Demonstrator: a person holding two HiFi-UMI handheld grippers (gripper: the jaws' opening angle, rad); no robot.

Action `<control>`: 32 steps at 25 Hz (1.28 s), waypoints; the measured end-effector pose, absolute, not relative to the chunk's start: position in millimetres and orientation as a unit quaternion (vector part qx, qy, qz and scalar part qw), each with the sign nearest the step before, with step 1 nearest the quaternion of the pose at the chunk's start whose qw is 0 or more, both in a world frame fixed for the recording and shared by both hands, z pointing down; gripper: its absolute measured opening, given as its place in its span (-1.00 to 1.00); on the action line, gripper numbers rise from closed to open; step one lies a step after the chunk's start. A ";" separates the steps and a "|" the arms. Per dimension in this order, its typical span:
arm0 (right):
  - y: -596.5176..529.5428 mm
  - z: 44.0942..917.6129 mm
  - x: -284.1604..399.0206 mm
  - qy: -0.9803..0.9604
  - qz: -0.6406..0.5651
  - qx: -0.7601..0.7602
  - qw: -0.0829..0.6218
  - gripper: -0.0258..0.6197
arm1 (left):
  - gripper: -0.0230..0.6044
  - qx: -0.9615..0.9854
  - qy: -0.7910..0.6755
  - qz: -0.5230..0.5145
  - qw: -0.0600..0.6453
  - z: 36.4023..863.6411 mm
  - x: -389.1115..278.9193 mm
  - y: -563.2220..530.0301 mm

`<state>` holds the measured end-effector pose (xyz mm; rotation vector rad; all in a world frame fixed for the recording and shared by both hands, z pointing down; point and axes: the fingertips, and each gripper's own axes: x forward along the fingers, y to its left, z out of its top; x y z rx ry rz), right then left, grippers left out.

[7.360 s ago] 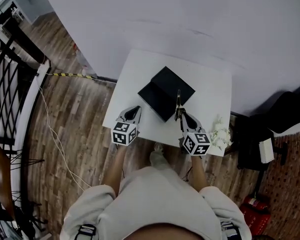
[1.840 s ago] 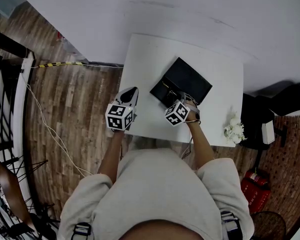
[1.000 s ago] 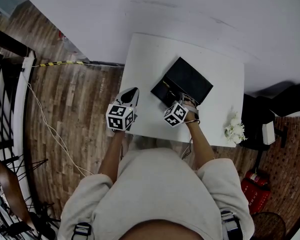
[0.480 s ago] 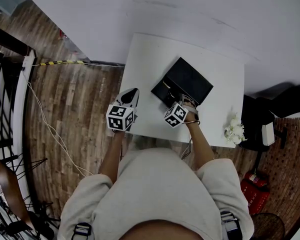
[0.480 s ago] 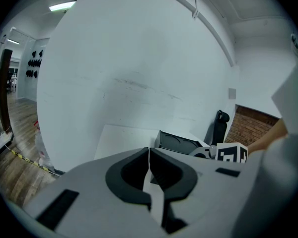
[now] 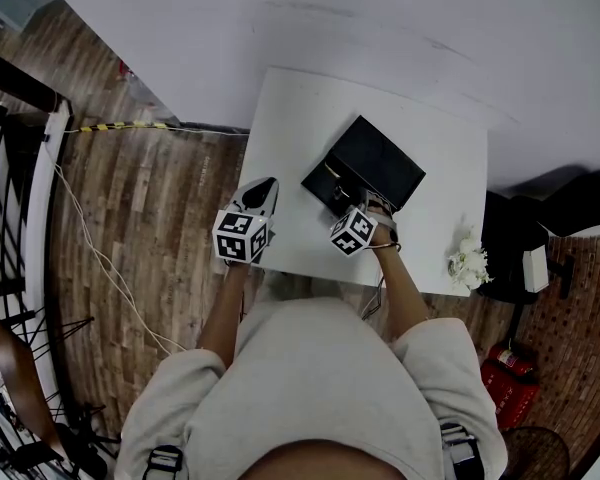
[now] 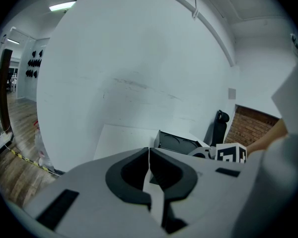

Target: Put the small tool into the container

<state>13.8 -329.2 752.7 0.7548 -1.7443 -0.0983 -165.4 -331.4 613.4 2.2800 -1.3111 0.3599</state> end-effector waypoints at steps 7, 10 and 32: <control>-327.4 745.6 14.9 -0.752 -0.047 0.323 0.573 -0.23 | -0.89 0.835 -0.477 0.132 0.239 612.2 -162.0 -331.1; -325.7 739.4 15.3 -0.755 -0.050 0.328 0.566 -0.24 | -0.89 0.835 -0.478 0.132 0.238 611.3 -162.1 -330.9; -312.9 684.9 32.7 -0.764 -0.040 0.420 0.489 -0.80 | -0.89 0.846 -0.464 0.136 0.224 603.2 -135.4 -324.8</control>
